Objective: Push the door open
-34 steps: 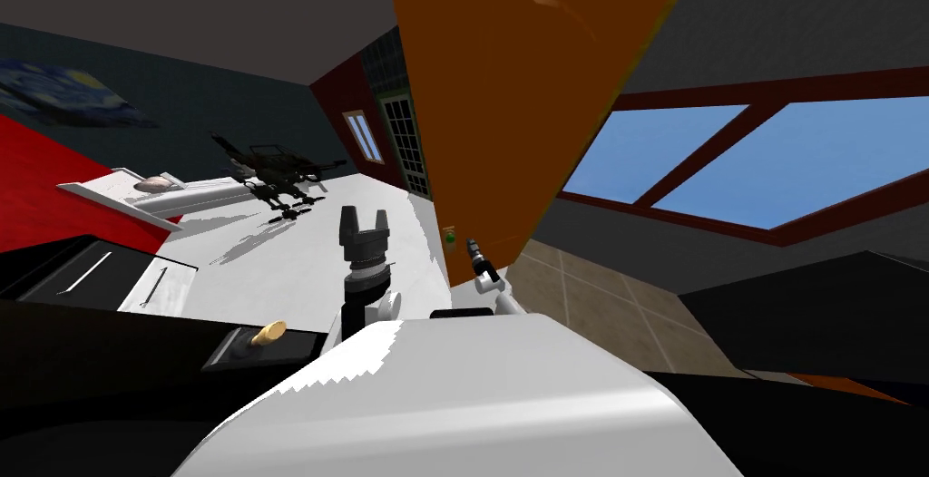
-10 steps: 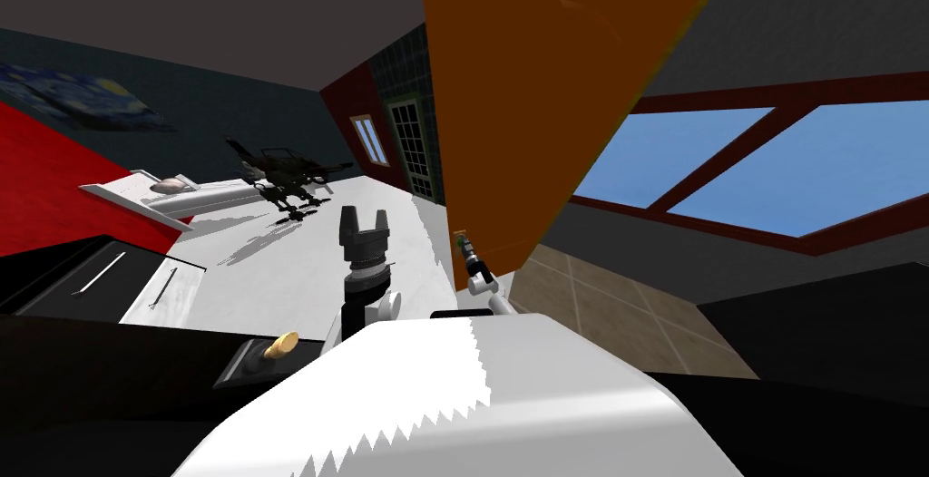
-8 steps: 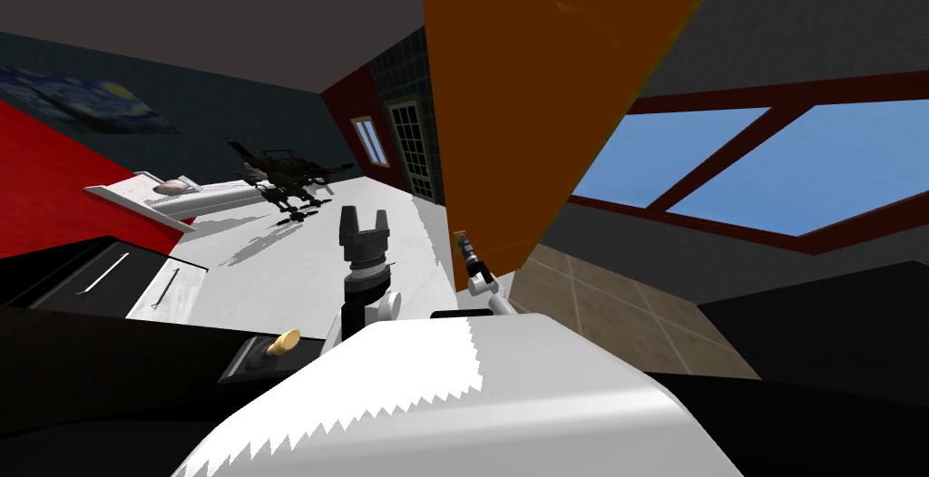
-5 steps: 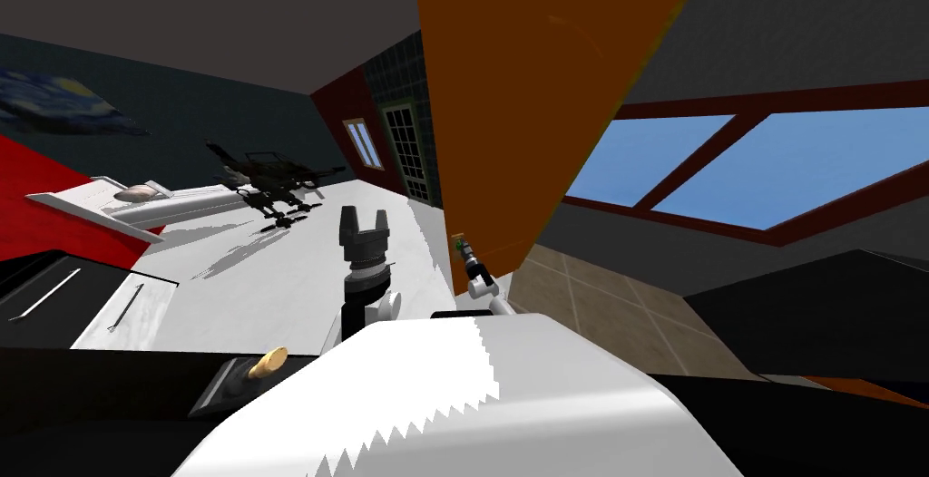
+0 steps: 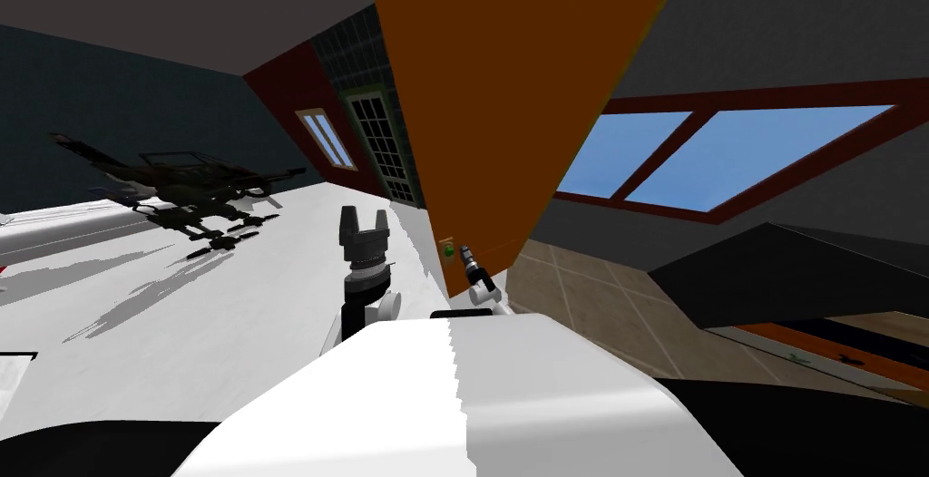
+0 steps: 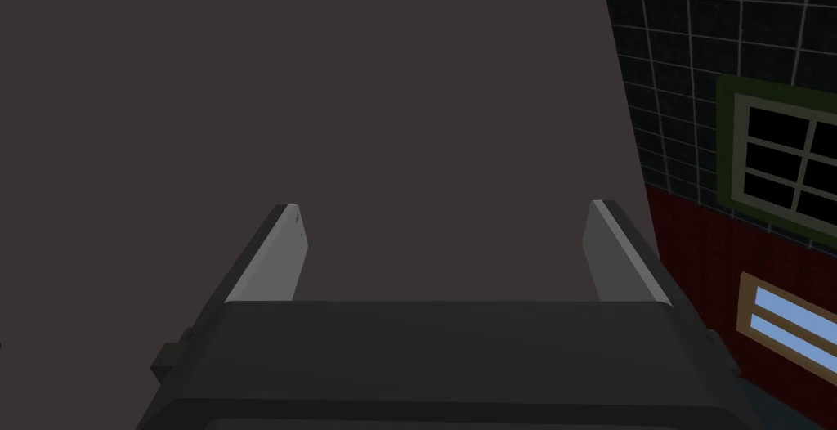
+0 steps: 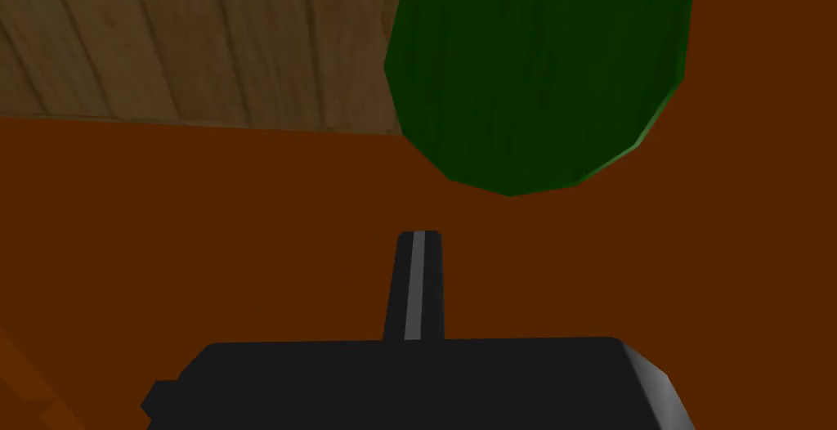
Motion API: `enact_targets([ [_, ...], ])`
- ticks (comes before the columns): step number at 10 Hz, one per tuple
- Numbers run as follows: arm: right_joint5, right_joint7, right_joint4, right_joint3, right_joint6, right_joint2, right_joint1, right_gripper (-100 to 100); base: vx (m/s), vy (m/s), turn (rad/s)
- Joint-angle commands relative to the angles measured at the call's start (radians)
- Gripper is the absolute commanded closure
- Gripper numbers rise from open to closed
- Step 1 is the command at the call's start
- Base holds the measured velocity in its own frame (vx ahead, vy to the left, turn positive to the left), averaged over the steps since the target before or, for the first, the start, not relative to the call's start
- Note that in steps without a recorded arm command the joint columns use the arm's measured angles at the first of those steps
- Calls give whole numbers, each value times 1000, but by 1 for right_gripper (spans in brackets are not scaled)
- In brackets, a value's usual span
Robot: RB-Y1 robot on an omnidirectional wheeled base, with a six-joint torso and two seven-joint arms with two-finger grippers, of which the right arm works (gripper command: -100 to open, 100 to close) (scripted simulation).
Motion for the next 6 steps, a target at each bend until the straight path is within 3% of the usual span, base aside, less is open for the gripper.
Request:
enact_targets([
  [1, -3, 15, -26, 29, 6, -11, 27, -100, -104, -50, -136],
  [4, -12, 40, -64, 83, 10, -16, 69, -100, -120, -33, -130],
  [6, -19, 58, -92, 123, 13, -8, 99, -100, -102, -32, -156],
])
